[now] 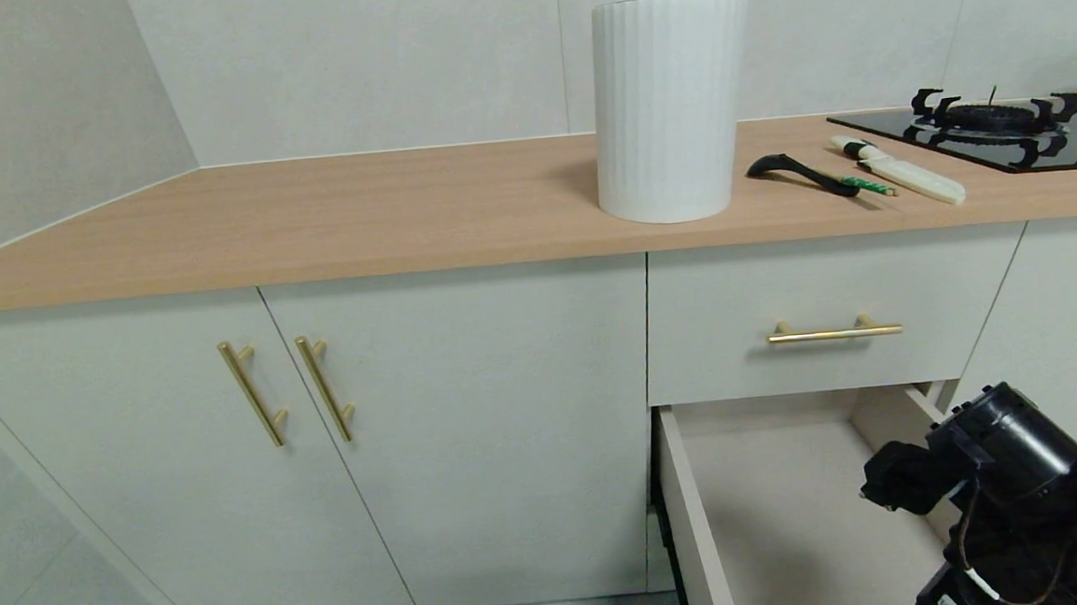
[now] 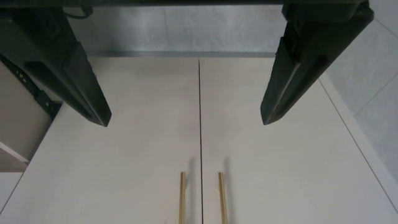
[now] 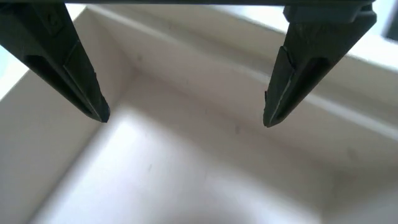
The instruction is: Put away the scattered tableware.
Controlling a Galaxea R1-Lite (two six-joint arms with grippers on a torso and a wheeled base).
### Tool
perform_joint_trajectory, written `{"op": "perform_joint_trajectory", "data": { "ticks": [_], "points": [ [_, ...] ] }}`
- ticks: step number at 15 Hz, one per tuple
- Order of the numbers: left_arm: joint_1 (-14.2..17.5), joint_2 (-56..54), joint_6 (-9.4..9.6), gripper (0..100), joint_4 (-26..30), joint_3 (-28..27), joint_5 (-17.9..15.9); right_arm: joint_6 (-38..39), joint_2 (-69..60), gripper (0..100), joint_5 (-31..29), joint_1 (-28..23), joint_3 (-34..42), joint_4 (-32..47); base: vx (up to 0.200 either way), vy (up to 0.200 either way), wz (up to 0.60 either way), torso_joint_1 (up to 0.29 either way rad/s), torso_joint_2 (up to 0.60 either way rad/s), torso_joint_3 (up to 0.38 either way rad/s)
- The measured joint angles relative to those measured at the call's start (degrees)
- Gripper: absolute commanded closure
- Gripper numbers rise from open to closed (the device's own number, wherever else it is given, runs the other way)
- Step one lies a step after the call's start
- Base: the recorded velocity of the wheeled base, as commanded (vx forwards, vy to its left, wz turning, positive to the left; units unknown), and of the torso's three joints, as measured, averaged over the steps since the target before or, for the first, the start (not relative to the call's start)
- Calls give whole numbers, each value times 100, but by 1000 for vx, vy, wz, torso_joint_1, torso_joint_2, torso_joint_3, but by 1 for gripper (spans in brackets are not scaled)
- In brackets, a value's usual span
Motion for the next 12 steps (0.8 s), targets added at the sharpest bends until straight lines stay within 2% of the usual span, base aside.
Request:
{"op": "perform_joint_trajectory", "data": {
  "ticks": [5, 10, 12],
  "points": [
    [0, 0, 0, 0, -5, 0, 0, 607, 5, 0, -13, -201, -88, -1469, 0, 0, 0, 0, 0, 0],
    [0, 0, 0, 0, -5, 0, -2, 616, -6, 0, -315, -373, -83, -1748, 0, 0, 0, 0, 0, 0],
    [0, 0, -2, 0, 0, 0, -2, 616, -11, 0, -344, -382, -77, -1946, 0, 0, 0, 66, -271, -210]
  ]
}}
